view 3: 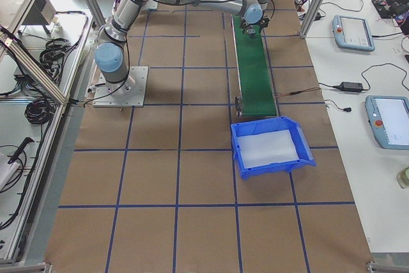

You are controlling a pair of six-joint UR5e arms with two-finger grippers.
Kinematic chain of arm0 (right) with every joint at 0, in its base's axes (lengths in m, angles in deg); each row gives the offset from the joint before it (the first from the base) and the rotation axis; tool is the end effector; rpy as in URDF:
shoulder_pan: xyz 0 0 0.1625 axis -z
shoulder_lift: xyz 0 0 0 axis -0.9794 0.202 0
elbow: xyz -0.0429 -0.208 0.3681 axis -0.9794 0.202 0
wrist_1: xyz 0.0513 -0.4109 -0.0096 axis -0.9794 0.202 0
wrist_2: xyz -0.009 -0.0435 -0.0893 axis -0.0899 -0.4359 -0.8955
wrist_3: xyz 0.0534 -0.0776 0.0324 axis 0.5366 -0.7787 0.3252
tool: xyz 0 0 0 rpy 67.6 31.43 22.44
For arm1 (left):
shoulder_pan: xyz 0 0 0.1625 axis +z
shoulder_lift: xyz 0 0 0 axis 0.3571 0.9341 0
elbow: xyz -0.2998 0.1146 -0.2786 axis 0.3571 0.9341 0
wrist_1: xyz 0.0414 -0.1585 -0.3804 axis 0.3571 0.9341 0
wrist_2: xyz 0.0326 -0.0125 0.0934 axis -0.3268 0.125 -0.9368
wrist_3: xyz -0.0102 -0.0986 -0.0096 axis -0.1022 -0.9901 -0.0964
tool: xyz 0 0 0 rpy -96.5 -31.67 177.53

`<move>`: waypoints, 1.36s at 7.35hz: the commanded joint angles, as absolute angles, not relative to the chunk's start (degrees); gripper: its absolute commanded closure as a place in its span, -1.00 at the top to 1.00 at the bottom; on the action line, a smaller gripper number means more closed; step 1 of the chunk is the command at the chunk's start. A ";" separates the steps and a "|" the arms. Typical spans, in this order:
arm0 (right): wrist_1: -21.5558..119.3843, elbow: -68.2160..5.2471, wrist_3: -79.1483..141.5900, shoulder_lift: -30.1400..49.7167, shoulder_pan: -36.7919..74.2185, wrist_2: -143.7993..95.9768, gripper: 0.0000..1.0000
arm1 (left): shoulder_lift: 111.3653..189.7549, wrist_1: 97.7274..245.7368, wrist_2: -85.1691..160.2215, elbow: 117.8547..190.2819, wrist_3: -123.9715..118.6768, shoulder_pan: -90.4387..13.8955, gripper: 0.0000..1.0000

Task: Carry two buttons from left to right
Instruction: 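Grasp the red button with the right gripper while the left grasps the yellow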

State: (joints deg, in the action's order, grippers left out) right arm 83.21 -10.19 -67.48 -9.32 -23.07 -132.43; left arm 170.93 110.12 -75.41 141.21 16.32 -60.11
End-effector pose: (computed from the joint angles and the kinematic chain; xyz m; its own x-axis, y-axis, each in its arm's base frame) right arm 0.2839 -0.6930 0.2523 0.0635 -0.9979 -0.0085 -0.9950 -0.0626 -0.0782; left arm -0.0154 -0.7420 0.2174 -0.9957 -0.0861 -0.0335 -0.0813 0.9889 -0.1243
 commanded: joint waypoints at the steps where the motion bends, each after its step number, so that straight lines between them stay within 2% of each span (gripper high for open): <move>1: 83.52 -10.12 -69.55 -9.75 -22.47 -132.54 0.61 | 171.04 110.12 -75.41 141.15 16.39 -59.94 1.00; 2: 83.52 -10.03 -70.70 -9.22 -22.47 -132.63 -0.11 | 171.04 110.12 -75.41 141.15 16.39 -59.94 1.00; 3: 83.52 -10.03 -70.88 -8.78 -22.47 -132.89 -0.62 | 171.04 110.12 -75.41 141.15 16.39 -59.94 1.00; 4: 83.52 -10.03 -71.15 -8.69 -22.38 -133.50 -0.86 | 171.04 110.12 -75.41 141.15 16.48 -59.94 1.00; 6: 83.52 -9.94 -72.03 -8.43 -21.94 -133.68 -0.93 | 171.04 110.12 -75.41 141.15 16.48 -59.94 1.00; 7: 83.35 -8.90 -72.03 -7.73 -20.98 -134.38 -0.93 | 171.39 109.77 -75.41 141.15 16.56 -59.94 0.92; 8: 82.48 -8.02 -71.16 -6.33 -18.01 -133.60 -0.93 | 171.66 108.73 -75.41 141.23 16.57 -59.94 0.70; 9: 81.51 -8.36 -69.58 -4.06 -14.85 -132.46 -0.93 | 171.57 108.71 -75.41 141.58 16.57 -59.94 0.31; 10: 80.81 -8.45 -65.22 -1.94 -12.64 -130.45 -0.93 | 171.57 108.71 -75.41 141.50 16.57 -59.94 0.15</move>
